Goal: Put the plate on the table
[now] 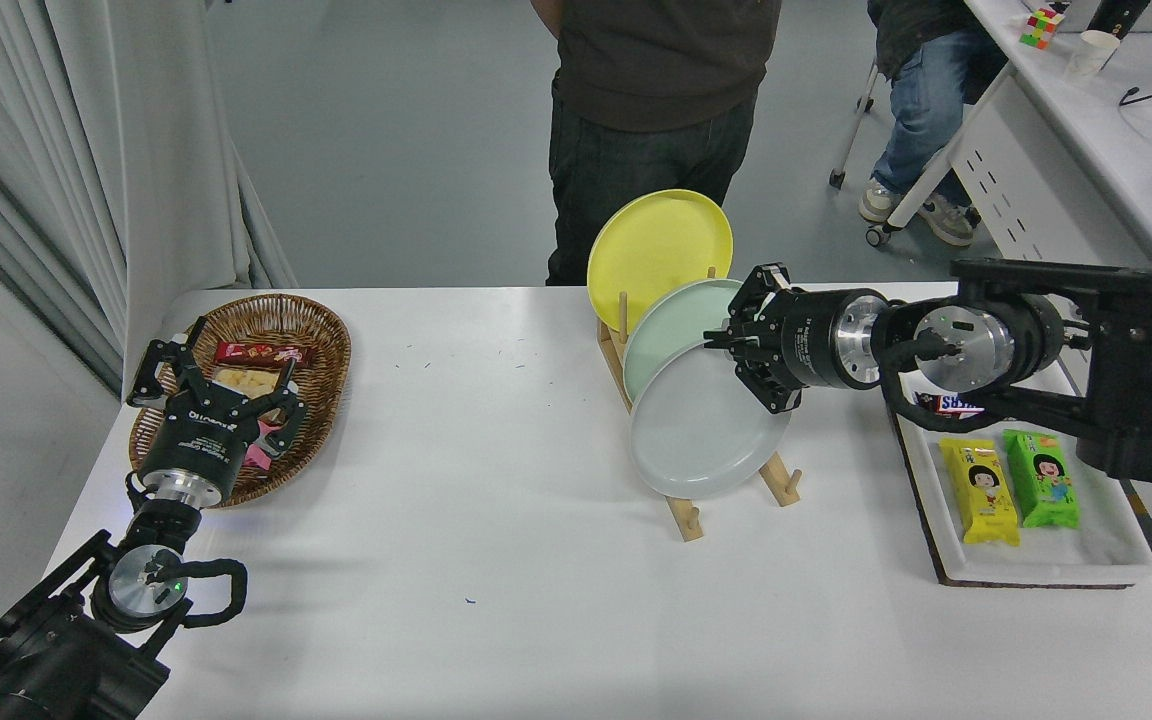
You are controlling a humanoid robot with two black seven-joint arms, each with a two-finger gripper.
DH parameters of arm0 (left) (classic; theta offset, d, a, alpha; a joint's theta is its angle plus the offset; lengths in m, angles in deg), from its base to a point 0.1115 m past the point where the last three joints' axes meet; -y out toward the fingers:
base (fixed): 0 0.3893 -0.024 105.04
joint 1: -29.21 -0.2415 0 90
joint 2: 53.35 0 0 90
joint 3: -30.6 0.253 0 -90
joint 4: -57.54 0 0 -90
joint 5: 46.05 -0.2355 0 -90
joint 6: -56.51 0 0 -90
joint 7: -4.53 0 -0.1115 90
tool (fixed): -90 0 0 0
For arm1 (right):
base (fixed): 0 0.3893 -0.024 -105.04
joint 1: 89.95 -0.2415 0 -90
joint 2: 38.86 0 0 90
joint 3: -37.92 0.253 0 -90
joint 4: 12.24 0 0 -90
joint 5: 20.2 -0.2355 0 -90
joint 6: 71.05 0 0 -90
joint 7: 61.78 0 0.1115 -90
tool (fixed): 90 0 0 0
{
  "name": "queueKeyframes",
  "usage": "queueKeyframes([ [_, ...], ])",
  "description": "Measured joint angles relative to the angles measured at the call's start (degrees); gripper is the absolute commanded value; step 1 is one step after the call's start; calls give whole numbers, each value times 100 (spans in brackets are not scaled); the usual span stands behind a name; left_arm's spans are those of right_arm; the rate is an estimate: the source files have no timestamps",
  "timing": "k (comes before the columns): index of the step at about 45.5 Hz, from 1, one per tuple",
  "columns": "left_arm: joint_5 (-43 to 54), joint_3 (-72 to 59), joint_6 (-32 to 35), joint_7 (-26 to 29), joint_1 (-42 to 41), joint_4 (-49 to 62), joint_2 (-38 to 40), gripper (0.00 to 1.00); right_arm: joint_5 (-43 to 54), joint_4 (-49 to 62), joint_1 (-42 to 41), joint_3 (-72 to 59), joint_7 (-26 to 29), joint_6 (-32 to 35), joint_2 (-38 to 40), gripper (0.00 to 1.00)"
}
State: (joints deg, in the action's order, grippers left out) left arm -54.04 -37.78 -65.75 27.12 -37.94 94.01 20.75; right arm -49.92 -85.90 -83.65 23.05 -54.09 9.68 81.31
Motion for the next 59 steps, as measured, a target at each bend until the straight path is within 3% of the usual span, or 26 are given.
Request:
queueKeyframes([
  [19,0,0,0,0,0,0,0,98,-19,-1,-154,425,223,223,17,0],
  [59,-1,0,0,0,0,0,3,98,-94,5,-514,1292,1347,171,9,0],
])
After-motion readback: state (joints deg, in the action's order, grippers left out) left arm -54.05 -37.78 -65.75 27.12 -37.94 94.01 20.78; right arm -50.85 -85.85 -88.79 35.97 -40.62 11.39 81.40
